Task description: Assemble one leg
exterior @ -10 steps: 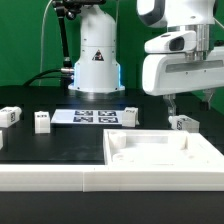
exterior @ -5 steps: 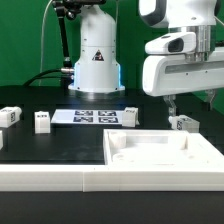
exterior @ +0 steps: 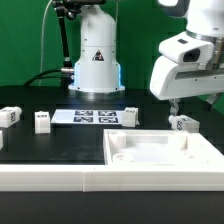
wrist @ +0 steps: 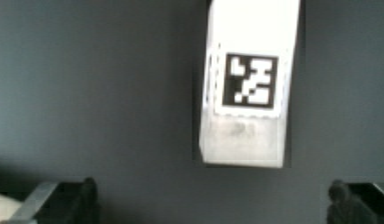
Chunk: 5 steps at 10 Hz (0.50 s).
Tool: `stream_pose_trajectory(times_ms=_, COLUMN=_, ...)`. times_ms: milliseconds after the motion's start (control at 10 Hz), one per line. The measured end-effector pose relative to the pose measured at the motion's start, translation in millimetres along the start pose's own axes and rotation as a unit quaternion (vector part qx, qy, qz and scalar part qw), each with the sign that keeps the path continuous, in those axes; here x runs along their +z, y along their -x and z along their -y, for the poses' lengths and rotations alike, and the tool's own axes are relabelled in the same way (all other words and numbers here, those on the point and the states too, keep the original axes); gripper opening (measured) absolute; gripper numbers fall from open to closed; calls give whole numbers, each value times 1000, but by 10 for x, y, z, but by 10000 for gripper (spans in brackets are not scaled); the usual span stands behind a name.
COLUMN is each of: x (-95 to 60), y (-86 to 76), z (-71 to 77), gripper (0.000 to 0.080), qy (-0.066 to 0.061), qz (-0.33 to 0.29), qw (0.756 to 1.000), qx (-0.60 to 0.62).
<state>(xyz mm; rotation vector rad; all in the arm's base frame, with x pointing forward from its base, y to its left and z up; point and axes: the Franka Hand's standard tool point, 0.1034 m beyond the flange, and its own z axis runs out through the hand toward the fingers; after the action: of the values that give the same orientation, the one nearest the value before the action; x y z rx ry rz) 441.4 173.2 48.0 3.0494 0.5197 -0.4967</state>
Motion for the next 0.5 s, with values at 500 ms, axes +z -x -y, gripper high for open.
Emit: stream_pose_trajectory(times_ms=500, x=147, y=66, z=62, gripper=649, qy=1, qz=179, qw=984, qx=13)
